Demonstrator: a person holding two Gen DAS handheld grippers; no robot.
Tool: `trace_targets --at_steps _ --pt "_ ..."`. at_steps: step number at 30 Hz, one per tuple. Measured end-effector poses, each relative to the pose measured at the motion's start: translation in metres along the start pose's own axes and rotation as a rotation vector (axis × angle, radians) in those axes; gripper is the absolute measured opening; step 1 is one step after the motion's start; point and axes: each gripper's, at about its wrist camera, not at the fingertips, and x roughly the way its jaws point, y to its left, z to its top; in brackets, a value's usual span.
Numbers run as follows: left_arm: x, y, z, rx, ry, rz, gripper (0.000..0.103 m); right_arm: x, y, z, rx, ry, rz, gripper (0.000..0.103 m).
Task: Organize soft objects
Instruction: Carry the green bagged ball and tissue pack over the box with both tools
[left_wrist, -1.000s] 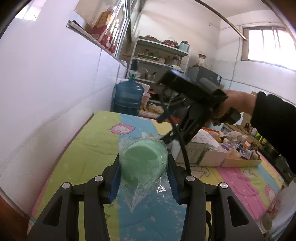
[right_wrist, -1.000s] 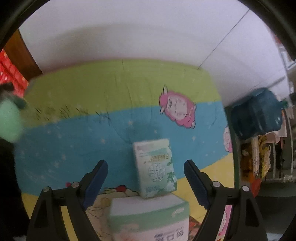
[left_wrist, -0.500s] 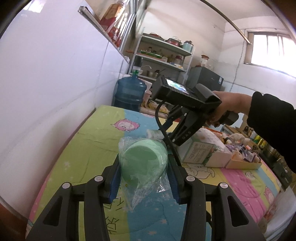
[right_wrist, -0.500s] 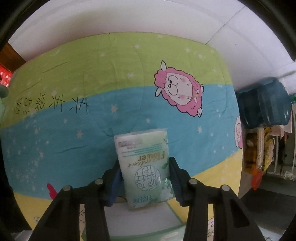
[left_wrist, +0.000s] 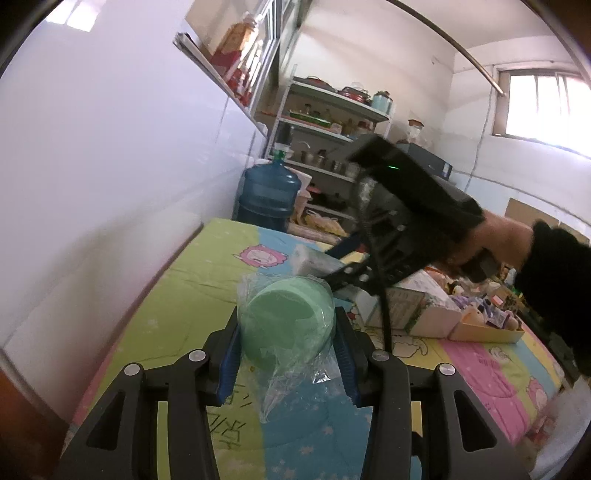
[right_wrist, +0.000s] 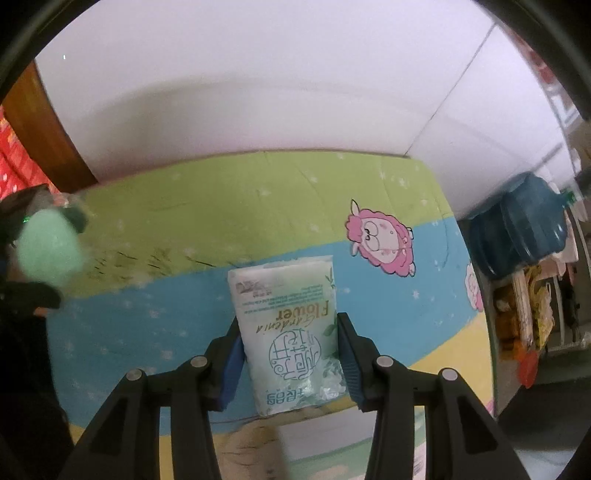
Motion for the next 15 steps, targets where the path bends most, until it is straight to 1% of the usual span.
trace_targets --at_steps 7,12,15 --pt "-0.015 -0.002 -0.008 -0.009 -0.008 0.012 0.046 -0.034 0.036 -0.044 0.195 -0.147 -0.011 0.047" --pt "-0.022 -0.010 -0.018 0.002 -0.002 -0.007 0.046 -0.056 0.062 -0.084 0.317 -0.217 -0.028 0.047" --pt "-0.026 -0.017 -0.024 0.013 0.008 -0.020 0.046 -0.066 0.077 -0.106 0.373 -0.249 -0.056 0.047"
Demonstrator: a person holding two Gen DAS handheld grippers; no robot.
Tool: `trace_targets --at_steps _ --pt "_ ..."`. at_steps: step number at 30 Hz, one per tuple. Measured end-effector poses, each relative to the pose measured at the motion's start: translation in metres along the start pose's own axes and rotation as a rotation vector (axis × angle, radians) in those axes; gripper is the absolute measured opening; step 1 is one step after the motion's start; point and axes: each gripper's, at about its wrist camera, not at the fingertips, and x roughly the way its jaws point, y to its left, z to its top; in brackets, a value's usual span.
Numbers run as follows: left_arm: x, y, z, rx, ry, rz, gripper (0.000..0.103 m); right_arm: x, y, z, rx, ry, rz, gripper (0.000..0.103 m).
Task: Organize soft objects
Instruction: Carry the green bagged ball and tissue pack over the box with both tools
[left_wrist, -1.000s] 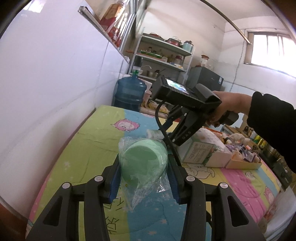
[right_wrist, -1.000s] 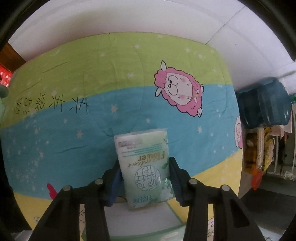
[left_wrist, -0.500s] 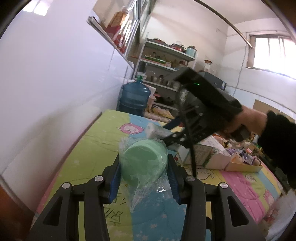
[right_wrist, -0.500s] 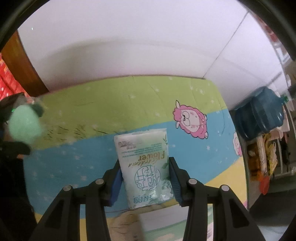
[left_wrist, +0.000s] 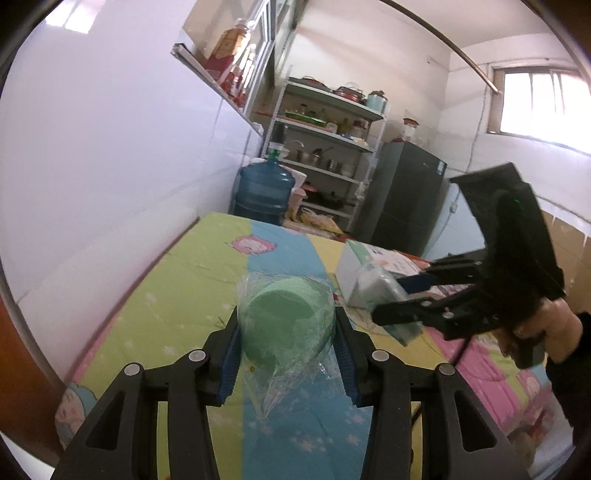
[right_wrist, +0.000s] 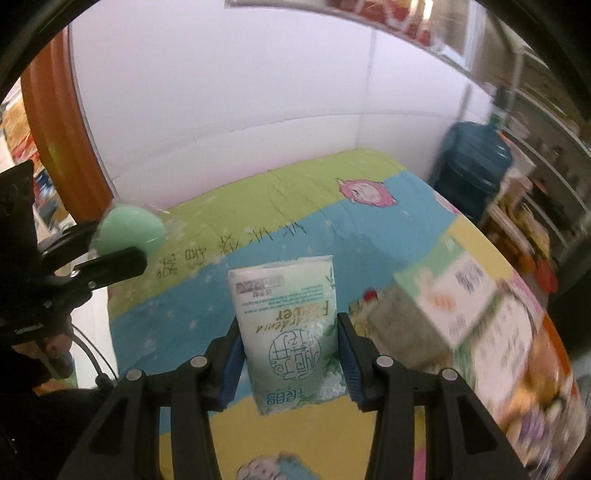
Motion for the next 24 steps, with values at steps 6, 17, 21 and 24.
trace_targets --at_steps 6,17,21,24 --pt "-0.012 -0.019 -0.010 0.031 0.004 -0.029 0.046 -0.029 0.006 -0.041 0.094 -0.069 -0.049 0.047" --pt "-0.026 -0.063 -0.019 0.098 0.002 -0.100 0.046 -0.084 0.025 -0.111 0.232 -0.178 -0.138 0.047" --pt "-0.026 -0.078 -0.019 0.123 0.003 -0.134 0.046 -0.107 0.027 -0.136 0.294 -0.232 -0.195 0.047" --pt "-0.026 -0.093 -0.020 0.144 0.002 -0.163 0.046 -0.121 0.028 -0.150 0.330 -0.267 -0.228 0.047"
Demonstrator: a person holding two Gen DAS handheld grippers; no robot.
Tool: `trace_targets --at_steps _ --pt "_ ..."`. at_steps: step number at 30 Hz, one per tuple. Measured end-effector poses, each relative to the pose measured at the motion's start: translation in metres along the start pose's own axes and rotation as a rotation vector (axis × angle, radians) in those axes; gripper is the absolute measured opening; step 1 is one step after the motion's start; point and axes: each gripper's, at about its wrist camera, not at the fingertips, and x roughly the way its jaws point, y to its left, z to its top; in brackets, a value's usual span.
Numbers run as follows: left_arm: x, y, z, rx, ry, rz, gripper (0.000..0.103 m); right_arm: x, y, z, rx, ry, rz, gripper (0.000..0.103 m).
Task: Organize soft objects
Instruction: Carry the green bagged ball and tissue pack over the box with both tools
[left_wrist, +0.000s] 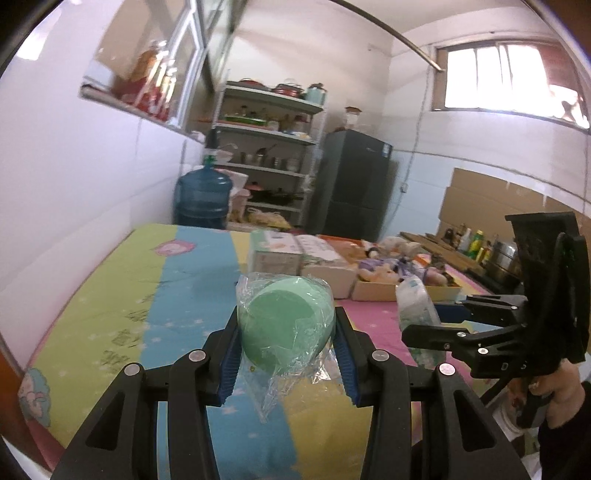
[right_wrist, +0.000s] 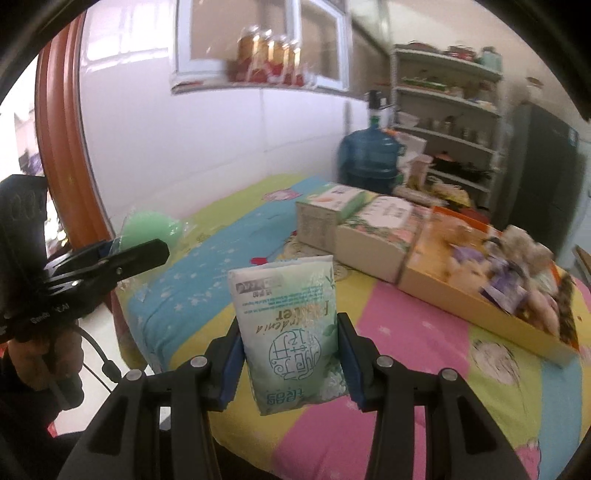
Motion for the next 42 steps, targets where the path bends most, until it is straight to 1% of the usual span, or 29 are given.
trace_targets --at_steps 4,9,19,30,42 --pt "0.006 -0.018 0.004 0.029 -0.006 -0.036 0.046 -0.024 -0.015 -0.014 0.050 -0.040 -0.043 0.047" --pt "0.018 -0.041 0.004 0.054 -0.002 -0.088 0.046 -0.042 -0.035 -0.028 0.102 -0.062 -0.093 0.047" --pt "0.049 -0.077 0.008 0.097 0.038 -0.163 0.046 -0.061 -0.080 -0.045 0.226 -0.106 -0.164 0.047" --pt "0.082 -0.101 0.027 0.138 0.054 -0.184 0.046 -0.064 -0.117 -0.044 0.282 -0.118 -0.203 0.047" --pt "0.119 -0.126 0.052 0.182 0.058 -0.190 0.046 -0.058 -0.153 -0.039 0.334 -0.133 -0.202 0.047"
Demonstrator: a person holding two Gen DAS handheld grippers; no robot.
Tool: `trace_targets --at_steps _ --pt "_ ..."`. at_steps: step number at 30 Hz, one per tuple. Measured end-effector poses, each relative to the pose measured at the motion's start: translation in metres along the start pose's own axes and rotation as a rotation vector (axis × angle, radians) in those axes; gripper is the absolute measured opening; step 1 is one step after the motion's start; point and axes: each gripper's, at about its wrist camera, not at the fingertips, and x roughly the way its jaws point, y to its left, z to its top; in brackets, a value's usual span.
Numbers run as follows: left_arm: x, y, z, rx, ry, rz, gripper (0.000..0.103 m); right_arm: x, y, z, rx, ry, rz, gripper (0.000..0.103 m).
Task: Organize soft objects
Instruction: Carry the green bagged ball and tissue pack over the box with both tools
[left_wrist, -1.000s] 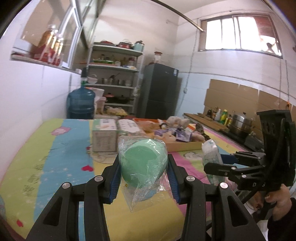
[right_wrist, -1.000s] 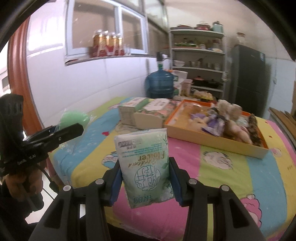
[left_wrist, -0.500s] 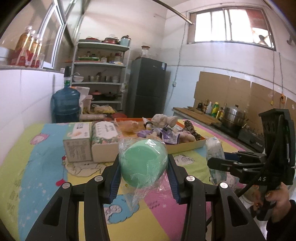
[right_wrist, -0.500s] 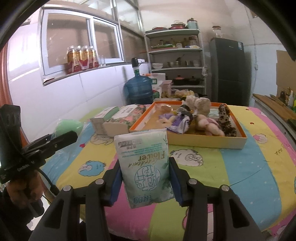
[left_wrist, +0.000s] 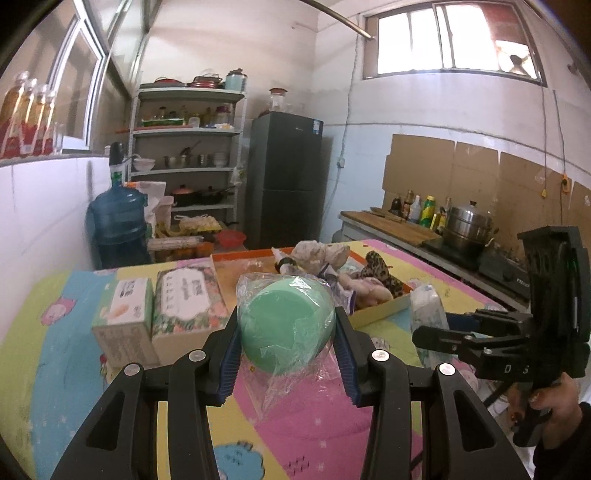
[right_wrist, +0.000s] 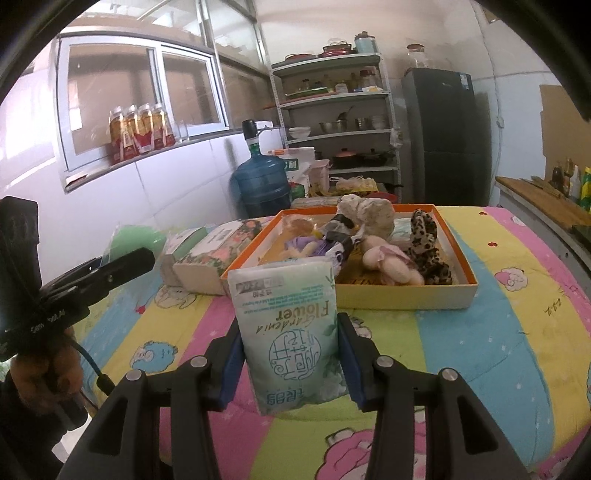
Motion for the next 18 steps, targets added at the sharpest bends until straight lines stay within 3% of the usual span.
trace_targets --at_steps 18 --pt "0.062 -0.028 0.043 0.050 0.004 0.008 0.046 0.024 -0.038 0.035 0.023 -0.037 0.033 0.047"
